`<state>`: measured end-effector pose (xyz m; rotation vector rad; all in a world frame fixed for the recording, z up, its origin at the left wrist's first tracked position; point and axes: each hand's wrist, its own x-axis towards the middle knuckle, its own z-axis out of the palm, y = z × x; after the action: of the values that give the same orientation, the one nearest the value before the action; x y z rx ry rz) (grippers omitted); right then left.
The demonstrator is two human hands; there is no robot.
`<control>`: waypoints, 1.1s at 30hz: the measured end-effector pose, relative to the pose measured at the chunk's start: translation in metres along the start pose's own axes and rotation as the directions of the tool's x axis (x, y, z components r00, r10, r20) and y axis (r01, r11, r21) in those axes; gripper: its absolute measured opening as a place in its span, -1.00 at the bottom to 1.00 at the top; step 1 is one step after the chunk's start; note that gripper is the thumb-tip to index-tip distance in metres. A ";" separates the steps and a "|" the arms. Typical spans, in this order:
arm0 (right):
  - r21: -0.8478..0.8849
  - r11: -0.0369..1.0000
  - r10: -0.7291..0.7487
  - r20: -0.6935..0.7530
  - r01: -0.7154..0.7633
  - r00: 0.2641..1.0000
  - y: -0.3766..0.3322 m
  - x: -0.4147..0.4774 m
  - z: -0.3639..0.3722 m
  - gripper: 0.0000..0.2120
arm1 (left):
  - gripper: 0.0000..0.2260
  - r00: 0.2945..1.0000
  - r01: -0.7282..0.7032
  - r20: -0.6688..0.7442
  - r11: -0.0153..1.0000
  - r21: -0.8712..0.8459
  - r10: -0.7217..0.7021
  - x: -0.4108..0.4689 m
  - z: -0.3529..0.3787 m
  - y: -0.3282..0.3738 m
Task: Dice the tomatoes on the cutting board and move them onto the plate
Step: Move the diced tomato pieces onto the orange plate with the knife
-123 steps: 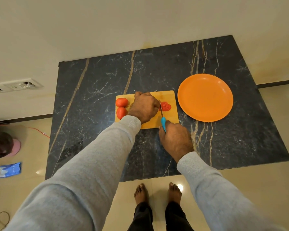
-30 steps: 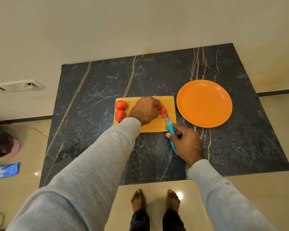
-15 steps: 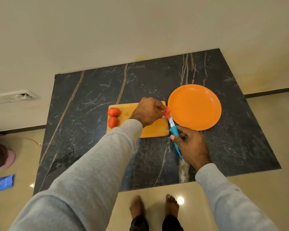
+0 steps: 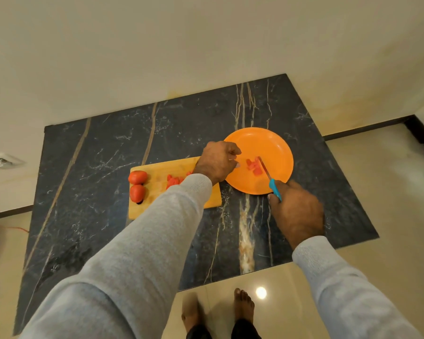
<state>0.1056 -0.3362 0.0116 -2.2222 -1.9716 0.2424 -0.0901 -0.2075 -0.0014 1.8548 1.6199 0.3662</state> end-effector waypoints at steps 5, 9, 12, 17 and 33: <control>0.062 0.998 -0.011 -0.063 0.015 0.998 -0.008 -0.001 0.005 -0.66 | -0.72 0.997 0.033 -0.077 0.999 0.028 -0.030 -0.007 -0.017 -0.019; 0.287 0.958 0.041 -0.063 -0.021 0.997 -0.029 -0.004 0.017 -0.63 | -0.78 0.991 0.073 -0.118 0.995 0.066 -0.064 -0.018 -0.035 -0.039; 0.361 0.932 -0.013 -0.037 0.025 0.999 -0.048 -0.008 0.031 -0.63 | -0.77 0.984 0.126 -0.135 0.987 0.101 -0.112 -0.032 -0.048 -0.060; 0.372 0.927 -0.065 0.051 0.042 0.997 -0.078 -0.017 0.051 -0.65 | -0.80 0.972 0.154 -0.196 0.980 0.129 -0.127 -0.055 -0.062 -0.093; 0.638 0.745 0.026 0.265 -0.196 0.964 -0.174 -0.015 0.064 -0.76 | -0.92 0.911 0.245 -0.348 0.969 0.024 -0.221 -0.110 -0.102 -0.145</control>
<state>-0.0793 -0.3297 -0.0107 -1.8759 -1.4888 1.0927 -0.2856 -0.2797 0.0072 1.6853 2.0893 0.5601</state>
